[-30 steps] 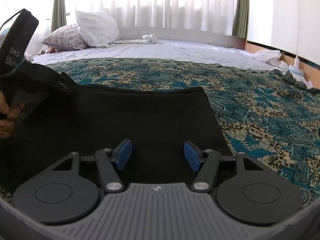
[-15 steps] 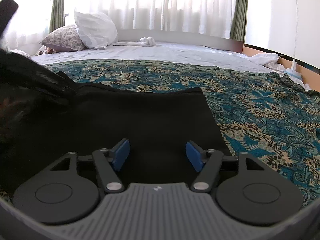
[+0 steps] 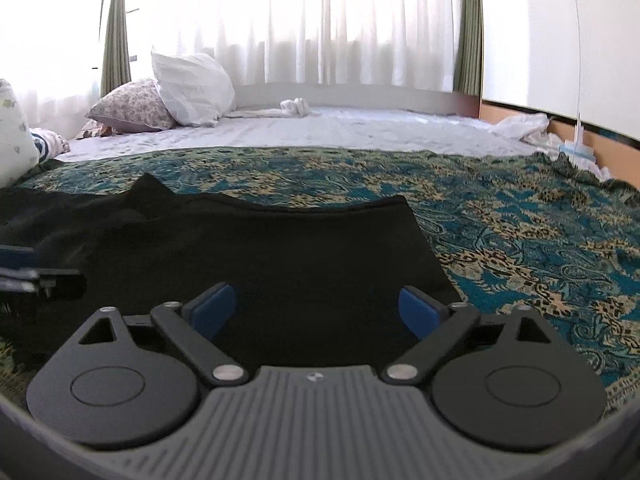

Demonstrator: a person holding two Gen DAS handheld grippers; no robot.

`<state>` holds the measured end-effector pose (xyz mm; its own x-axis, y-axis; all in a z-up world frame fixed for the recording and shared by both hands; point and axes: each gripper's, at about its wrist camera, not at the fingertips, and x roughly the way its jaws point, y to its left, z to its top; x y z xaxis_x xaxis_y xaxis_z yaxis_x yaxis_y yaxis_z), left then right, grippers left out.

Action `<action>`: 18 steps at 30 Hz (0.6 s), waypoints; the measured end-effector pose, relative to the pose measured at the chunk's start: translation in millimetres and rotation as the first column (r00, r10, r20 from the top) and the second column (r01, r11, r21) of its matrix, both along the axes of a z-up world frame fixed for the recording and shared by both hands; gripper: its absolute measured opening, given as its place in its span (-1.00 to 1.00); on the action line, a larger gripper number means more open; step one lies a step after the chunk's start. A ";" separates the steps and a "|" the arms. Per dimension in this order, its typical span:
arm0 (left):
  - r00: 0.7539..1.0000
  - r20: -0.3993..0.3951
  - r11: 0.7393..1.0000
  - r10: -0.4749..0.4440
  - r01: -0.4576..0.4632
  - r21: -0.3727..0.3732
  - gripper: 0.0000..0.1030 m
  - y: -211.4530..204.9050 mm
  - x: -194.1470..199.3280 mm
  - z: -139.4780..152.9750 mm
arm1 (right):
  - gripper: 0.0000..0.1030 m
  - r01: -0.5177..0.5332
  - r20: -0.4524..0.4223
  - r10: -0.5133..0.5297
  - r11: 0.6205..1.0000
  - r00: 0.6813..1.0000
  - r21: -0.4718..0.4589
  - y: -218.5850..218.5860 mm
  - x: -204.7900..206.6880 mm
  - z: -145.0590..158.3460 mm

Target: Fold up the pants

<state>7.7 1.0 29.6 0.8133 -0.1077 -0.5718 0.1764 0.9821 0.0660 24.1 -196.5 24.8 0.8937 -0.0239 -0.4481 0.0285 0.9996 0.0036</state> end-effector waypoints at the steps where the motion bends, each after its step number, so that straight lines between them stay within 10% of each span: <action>1: 1.000 -0.015 1.000 0.009 -0.009 0.003 -0.01 1.7 -0.5 -3.9 | 0.92 -0.007 0.003 0.007 1.000 1.000 -0.007 4.4 -2.3 -0.6; 18: 0.998 -0.041 0.994 0.044 -0.048 -0.095 -0.06 21.7 17.7 -11.5 | 1.00 -0.032 -0.056 0.030 0.999 0.998 -0.028 21.6 3.2 -18.4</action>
